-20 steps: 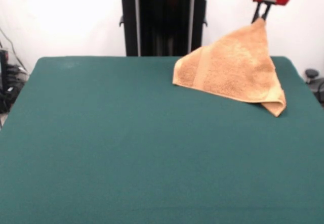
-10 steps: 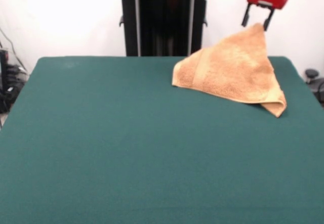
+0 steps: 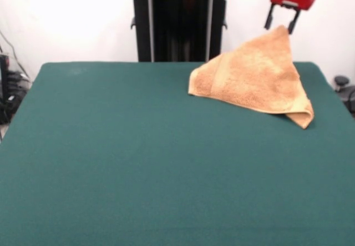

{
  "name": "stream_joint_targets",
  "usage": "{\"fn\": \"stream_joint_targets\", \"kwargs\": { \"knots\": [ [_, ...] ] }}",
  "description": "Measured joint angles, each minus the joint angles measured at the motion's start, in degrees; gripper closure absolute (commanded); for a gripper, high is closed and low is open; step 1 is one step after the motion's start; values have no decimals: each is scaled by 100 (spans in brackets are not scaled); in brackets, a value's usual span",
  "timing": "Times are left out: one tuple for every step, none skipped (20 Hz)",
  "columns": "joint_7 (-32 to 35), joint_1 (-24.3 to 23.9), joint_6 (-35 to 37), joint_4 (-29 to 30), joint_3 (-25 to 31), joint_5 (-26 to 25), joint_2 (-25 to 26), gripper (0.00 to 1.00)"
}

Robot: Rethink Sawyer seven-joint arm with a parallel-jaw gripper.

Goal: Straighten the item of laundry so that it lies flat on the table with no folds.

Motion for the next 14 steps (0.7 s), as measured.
{"fn": "stream_joint_targets", "kwargs": {
  "knots": [
    [0,11,7,-1,-7,0,-9,0],
    [0,35,54,-5,-32,-1,-29,0],
    [0,55,148,-20,-72,-2,-48,0],
    [0,62,216,-32,-98,-2,-60,0],
    [1,71,331,-55,-141,-4,-77,0],
    [0,91,701,-134,-271,-33,-138,0],
    [1,102,898,-182,-343,-55,-173,0],
    [0,109,1058,-223,-397,-80,-199,0],
    [1,111,1288,-285,-466,-114,-233,0],
    [1,104,1577,-368,-543,-175,-283,0],
    [1,73,1918,-472,-620,-252,-350,0],
    [1,25,2176,-556,-670,-310,-400,0],
    [0,-44,2398,-637,-698,-366,-453,0],
    [0,-94,2512,-682,-704,-402,-481,0]
  ]
}}
